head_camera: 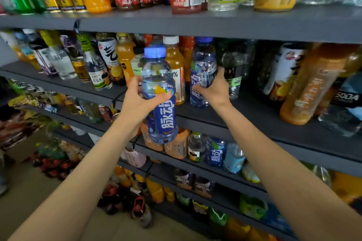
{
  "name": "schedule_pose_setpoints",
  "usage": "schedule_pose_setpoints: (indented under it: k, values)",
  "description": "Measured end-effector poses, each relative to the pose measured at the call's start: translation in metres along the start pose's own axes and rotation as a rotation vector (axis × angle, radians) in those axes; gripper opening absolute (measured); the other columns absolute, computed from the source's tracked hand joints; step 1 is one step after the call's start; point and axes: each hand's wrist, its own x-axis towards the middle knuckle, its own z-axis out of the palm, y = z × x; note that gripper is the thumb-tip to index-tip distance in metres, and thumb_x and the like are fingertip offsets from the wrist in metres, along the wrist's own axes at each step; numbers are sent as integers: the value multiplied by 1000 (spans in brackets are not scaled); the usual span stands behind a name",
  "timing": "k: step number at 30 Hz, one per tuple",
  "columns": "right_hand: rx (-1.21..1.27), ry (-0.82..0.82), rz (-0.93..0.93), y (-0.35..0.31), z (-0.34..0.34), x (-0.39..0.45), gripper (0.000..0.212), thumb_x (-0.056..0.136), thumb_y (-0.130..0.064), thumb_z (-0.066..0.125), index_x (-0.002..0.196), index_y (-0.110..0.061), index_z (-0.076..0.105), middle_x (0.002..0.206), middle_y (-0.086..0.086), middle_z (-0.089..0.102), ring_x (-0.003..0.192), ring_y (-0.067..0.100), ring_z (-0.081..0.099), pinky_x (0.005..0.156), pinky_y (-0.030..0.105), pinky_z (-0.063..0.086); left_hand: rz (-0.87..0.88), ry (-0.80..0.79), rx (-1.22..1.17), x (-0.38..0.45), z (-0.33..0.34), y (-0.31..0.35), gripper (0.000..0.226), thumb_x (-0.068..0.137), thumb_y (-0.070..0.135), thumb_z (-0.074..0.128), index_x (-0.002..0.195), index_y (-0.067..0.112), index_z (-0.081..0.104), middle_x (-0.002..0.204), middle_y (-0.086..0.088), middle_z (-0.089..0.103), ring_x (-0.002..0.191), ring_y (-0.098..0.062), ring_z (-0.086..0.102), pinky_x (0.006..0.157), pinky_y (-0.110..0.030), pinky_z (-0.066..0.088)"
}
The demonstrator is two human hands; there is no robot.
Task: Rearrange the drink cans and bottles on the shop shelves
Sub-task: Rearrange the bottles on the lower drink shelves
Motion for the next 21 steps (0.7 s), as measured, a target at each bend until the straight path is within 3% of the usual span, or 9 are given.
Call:
schedule_pose_setpoints:
  k: [5, 11, 14, 17, 21]
  values:
    - [-10, -26, -25, 2, -85, -82, 72, 68, -21, 83, 125, -6, 40, 124, 9, 56, 115, 23, 53, 78, 15, 34, 64, -69, -5, -49, 36, 12, 46, 68, 15, 78, 100, 27, 47, 105, 4, 63, 89, -9, 64, 75, -27, 53]
    - [-60, 124, 26, 25, -219, -189, 72, 67, -18, 84, 122, -8, 39, 121, 5, 57, 109, 18, 55, 80, 15, 40, 97, -204, -81, -129, 117, 25, 47, 67, 13, 79, 93, 32, 45, 100, 3, 60, 85, -8, 62, 71, -24, 48]
    - [-70, 287, 0, 35, -291, -233, 68, 67, -13, 83, 118, -7, 38, 109, -2, 55, 96, 8, 52, 69, 4, 40, 136, -325, -68, -167, 165, 38, 49, 63, 13, 81, 96, 28, 47, 99, 2, 61, 81, -4, 62, 69, -22, 50]
    - [-47, 470, -17, 43, -359, -265, 70, 69, -13, 82, 121, -14, 36, 113, -5, 51, 100, 7, 51, 82, 15, 46, 180, -437, -46, -197, 216, 61, 54, 64, 15, 82, 103, 23, 46, 104, 2, 61, 88, -9, 62, 72, -24, 48]
    - [-6, 687, -66, 62, -440, -296, 71, 68, -5, 81, 117, -21, 31, 115, -7, 49, 107, 6, 50, 87, 8, 44, 220, -542, -90, -232, 288, 87, 72, 56, 19, 88, 114, 17, 47, 109, -2, 63, 93, -15, 64, 80, -32, 53]
